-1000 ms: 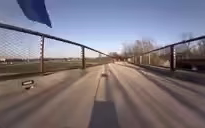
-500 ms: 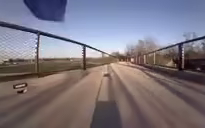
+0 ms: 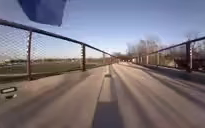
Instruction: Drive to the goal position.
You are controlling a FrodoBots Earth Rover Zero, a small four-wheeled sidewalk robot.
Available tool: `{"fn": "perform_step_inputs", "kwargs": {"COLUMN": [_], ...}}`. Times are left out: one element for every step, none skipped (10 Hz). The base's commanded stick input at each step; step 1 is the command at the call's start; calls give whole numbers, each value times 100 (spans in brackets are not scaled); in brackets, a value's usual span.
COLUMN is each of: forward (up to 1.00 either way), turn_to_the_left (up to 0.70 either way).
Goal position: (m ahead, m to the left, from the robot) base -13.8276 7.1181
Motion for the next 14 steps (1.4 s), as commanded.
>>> {"fn": "perform_step_inputs", "kwargs": {"forward": [70,70,70,70,70,70,70,70,70,70,70,70,70,70], "turn_to_the_left": [0,0,0,0,0,0,0,0,0,0,0,0,0,0]}}
